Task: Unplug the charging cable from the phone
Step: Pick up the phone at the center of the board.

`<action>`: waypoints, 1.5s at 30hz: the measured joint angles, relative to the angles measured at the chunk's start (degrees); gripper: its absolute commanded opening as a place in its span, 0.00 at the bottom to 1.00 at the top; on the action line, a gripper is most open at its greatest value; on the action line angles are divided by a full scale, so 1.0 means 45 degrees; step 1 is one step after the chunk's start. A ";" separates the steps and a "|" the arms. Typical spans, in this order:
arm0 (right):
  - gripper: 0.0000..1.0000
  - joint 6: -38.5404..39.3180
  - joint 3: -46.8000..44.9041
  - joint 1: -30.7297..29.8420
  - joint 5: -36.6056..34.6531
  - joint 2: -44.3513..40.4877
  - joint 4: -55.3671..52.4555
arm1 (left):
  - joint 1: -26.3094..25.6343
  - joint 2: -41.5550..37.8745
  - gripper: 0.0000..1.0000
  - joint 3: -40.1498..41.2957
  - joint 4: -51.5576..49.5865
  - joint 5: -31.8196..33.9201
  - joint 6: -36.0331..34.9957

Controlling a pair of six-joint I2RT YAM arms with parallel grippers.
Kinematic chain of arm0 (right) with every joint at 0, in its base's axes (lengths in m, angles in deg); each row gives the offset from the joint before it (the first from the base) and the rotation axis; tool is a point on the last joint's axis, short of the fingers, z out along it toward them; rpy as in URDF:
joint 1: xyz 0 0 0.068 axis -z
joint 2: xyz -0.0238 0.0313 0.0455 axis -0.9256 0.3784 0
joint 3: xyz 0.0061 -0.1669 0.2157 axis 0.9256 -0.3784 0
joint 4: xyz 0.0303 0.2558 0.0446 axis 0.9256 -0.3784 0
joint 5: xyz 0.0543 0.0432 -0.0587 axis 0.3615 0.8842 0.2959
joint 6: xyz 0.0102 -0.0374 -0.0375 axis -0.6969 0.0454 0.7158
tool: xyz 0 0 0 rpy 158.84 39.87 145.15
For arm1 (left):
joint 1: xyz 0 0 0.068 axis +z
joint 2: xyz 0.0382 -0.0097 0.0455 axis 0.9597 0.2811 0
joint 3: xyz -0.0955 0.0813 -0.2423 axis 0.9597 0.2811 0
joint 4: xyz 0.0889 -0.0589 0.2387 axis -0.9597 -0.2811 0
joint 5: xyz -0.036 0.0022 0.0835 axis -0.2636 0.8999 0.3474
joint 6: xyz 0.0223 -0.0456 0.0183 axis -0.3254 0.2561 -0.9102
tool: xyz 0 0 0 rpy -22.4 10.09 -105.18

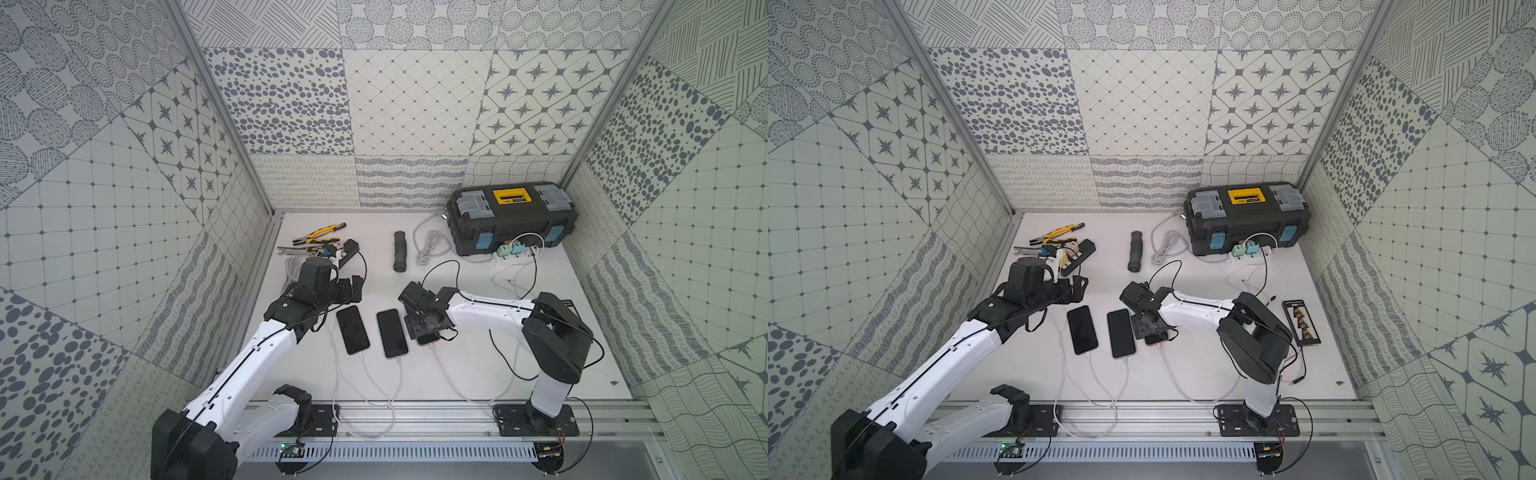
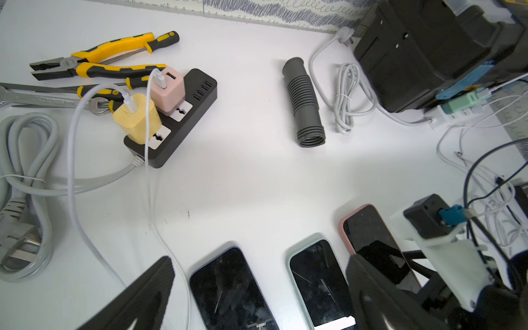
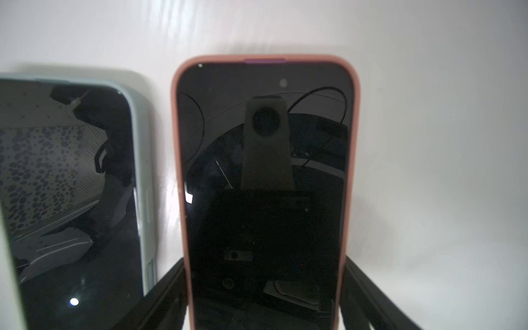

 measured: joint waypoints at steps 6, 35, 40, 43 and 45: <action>0.53 0.1195 0.0282 0.1302 0.1530 -0.2249 -0.0010 | 0.0000 -0.0316 0.98 -0.0117 0.0656 -0.0986 -0.0024; 0.53 0.0034 -0.0155 0.5663 1.7238 -0.6586 0.6834 | -0.0219 0.2113 0.97 -0.1700 0.9763 -1.0608 0.5595; 0.50 -0.3055 -0.1234 0.5663 1.7806 -0.6455 1.0739 | -0.0719 0.3157 0.97 -0.1632 1.3138 -1.1468 0.8340; 0.50 -0.3235 -0.1190 0.5644 1.7704 -0.6392 1.0982 | -0.1025 0.3541 0.97 -0.1632 1.4600 -1.1788 0.9510; 0.50 -0.2691 -0.0957 0.5552 1.7481 -0.6392 1.0248 | -0.1205 0.3589 0.97 -0.1632 1.5110 -1.1914 0.9952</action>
